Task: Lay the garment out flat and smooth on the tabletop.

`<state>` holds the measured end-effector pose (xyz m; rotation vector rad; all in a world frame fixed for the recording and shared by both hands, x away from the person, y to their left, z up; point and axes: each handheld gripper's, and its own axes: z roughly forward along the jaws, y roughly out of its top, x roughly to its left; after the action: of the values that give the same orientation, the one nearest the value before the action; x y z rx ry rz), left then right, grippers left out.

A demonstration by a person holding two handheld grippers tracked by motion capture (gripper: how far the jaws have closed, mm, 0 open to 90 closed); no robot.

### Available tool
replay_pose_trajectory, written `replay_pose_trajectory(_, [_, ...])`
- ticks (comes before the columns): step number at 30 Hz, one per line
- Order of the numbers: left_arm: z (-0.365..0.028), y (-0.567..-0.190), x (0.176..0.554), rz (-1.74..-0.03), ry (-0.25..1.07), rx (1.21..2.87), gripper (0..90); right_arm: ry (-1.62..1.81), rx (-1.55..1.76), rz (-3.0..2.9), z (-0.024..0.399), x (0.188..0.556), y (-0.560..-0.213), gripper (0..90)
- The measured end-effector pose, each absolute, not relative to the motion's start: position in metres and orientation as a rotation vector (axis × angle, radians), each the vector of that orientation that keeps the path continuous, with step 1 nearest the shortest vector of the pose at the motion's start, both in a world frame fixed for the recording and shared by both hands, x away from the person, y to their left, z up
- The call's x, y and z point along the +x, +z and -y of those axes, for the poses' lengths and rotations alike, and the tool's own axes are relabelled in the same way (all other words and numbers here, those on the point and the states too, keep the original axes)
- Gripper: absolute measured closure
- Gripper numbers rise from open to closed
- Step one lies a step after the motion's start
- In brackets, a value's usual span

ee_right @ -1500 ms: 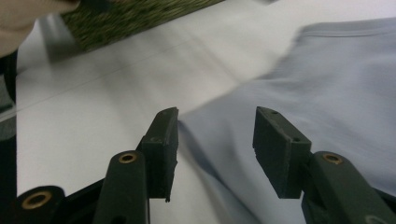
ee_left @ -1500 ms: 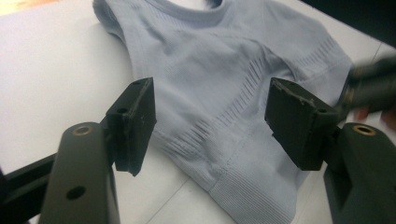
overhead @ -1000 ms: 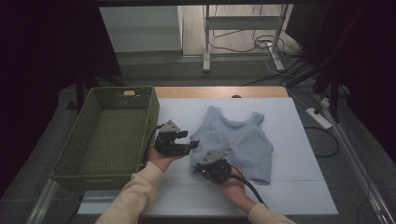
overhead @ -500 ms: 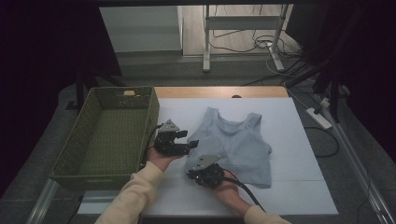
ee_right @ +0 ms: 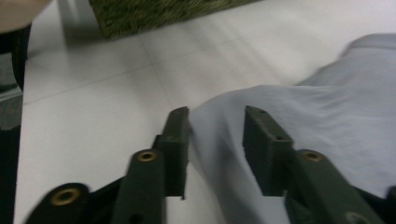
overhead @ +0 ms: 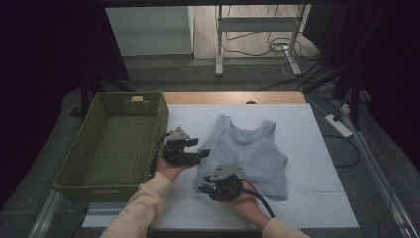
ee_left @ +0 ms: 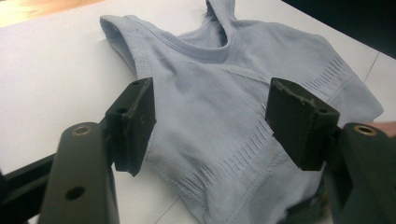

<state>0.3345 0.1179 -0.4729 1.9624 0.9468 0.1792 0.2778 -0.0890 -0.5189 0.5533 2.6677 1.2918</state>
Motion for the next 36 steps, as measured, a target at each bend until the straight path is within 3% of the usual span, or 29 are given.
replay_pose_trajectory(27, [-0.116, -0.474, 0.334, -0.948, 0.166, 1.961, 32.9, 1.207, 1.028, -2.417, 0.244, 0.275, -0.492, 40.9])
replay_pose_trajectory(36, [-0.116, -0.474, 0.334, -0.949, 0.165, 1.966, 32.8, 1.108, 1.134, -2.389, 0.272, 0.271, -0.495, 36.5])
